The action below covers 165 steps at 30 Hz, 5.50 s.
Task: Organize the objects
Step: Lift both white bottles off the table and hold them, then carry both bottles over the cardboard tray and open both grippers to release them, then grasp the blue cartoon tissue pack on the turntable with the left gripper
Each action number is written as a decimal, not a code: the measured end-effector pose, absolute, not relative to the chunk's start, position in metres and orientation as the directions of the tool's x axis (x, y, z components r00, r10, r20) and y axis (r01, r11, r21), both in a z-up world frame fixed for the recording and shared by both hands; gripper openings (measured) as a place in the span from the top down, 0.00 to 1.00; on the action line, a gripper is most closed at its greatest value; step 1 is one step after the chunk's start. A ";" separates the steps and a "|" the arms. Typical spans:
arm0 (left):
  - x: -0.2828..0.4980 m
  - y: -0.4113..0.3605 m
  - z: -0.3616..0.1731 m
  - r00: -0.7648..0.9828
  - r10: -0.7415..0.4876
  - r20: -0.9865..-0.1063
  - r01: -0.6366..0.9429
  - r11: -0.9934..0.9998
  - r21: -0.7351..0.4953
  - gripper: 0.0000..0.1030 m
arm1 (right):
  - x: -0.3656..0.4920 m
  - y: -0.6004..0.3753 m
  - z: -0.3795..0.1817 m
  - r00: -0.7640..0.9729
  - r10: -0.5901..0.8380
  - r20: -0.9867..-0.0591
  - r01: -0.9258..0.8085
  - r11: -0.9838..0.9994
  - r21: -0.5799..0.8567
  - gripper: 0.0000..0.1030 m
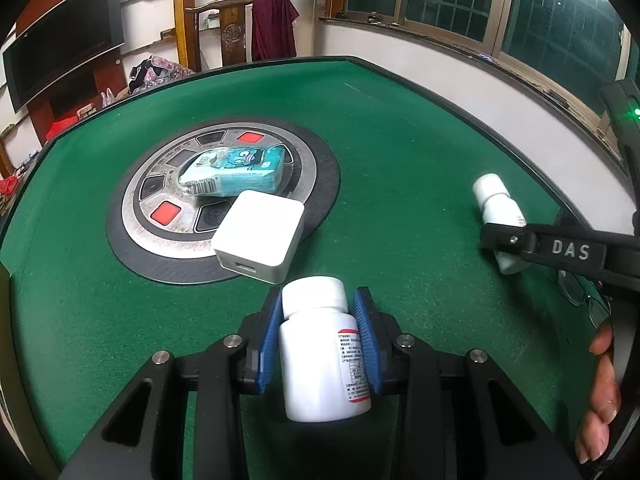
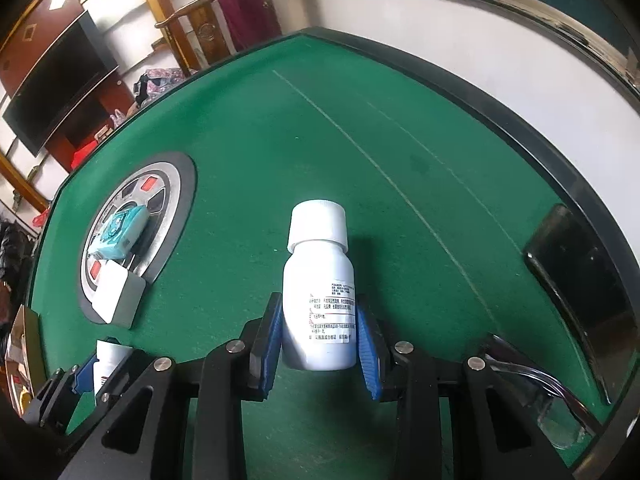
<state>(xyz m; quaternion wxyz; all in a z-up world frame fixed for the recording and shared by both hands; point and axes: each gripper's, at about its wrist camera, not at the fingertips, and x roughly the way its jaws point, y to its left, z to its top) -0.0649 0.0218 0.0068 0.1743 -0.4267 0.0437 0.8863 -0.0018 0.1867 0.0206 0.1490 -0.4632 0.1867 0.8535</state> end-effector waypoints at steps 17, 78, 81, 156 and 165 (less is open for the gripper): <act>-0.054 0.026 0.015 -0.596 0.303 -0.744 -0.377 -0.923 -0.075 0.67 | 0.029 0.184 0.030 -0.524 0.130 -0.842 -0.438 -0.889 0.135 0.64; 0.014 -0.045 0.097 -0.722 0.346 -0.599 -0.347 -0.930 -0.119 0.66 | 0.078 0.079 0.089 -0.655 0.019 -0.755 -0.177 -0.976 0.129 0.64; 0.016 -0.075 0.105 -0.741 0.305 -0.598 -0.297 -0.948 -0.116 0.66 | 0.074 0.056 0.091 -0.658 -0.015 -0.753 -0.121 -0.985 0.125 0.64; -0.161 -0.123 0.101 -0.689 0.220 -0.691 -0.411 -0.903 0.122 0.40 | 0.024 0.053 0.069 -0.805 -0.027 -0.593 -0.188 -0.936 0.297 0.11; -0.222 0.052 0.055 -0.462 0.330 -0.823 -0.717 -0.685 0.128 0.27 | 0.084 0.128 0.083 -0.759 0.121 -0.640 -0.342 -0.910 0.233 0.11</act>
